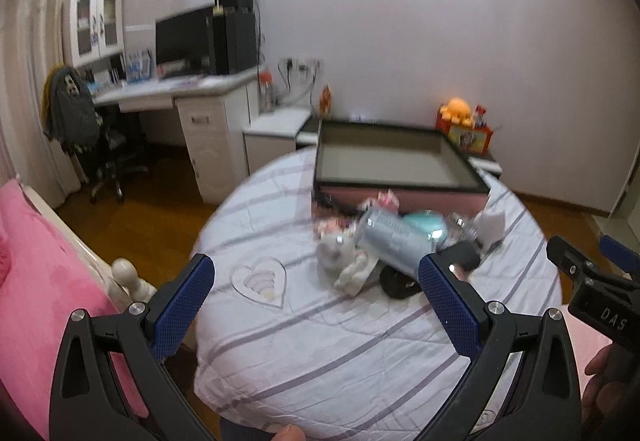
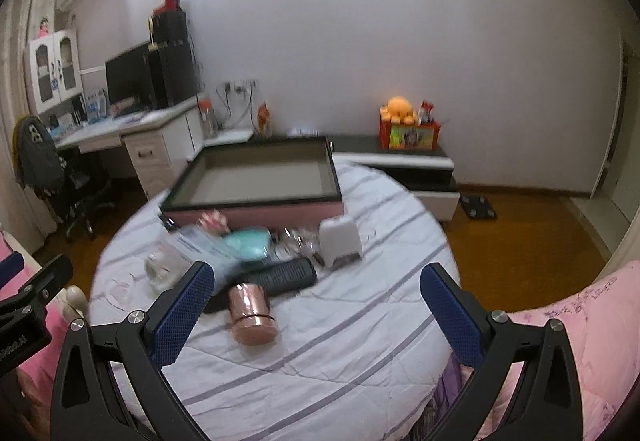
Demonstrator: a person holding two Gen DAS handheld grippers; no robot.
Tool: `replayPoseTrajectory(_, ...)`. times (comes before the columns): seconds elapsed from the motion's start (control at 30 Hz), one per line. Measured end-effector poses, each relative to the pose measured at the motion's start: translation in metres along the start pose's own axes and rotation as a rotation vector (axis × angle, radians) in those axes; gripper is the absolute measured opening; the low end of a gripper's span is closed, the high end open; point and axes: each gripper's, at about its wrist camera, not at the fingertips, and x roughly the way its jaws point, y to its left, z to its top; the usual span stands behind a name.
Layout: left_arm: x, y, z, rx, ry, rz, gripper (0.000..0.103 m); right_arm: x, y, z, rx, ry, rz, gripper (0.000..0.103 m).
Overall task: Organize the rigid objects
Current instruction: 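Grasp the Dental Flossers case with left tool while right tool grasps white humidifier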
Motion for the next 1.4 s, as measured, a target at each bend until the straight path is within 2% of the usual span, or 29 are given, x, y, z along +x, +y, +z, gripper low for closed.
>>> replayPoseTrajectory(0.2, 0.052, -0.009, -0.010, 0.033, 0.090, -0.025, 0.103, 0.057, -0.003, -0.004, -0.018, 0.095, 0.007, 0.103)
replayPoseTrajectory(0.43, 0.099, -0.011, -0.005, 0.012, 0.155, -0.056, 0.103, 0.109, -0.010, 0.003, -0.040, 0.161, -0.009, 0.103)
replayPoseTrajectory(0.63, 0.109, -0.030, 0.003, 0.065, 0.138, -0.111, 0.103, 0.142, -0.020, 0.011, -0.027, 0.191, -0.026, 0.103)
replayPoseTrajectory(0.77, 0.115, -0.048, 0.004, 0.128, 0.121, -0.117, 0.103, 0.160, -0.028, 0.014, -0.015, 0.208, -0.025, 0.103)
replayPoseTrajectory(0.93, 0.130, -0.058, 0.010, 0.152, 0.123, -0.130, 0.103, 0.176, -0.034, 0.017, -0.005, 0.212, -0.013, 0.103)
replayPoseTrajectory(1.2, 0.147, -0.074, 0.014, 0.236, 0.110, -0.170, 0.103, 0.191, -0.048, 0.020, 0.041, 0.224, 0.049, 0.103)
replayPoseTrajectory(1.4, 0.156, -0.083, 0.002, 0.290, 0.136, -0.200, 0.103, 0.195, -0.055, 0.020, 0.067, 0.214, 0.109, 0.095)
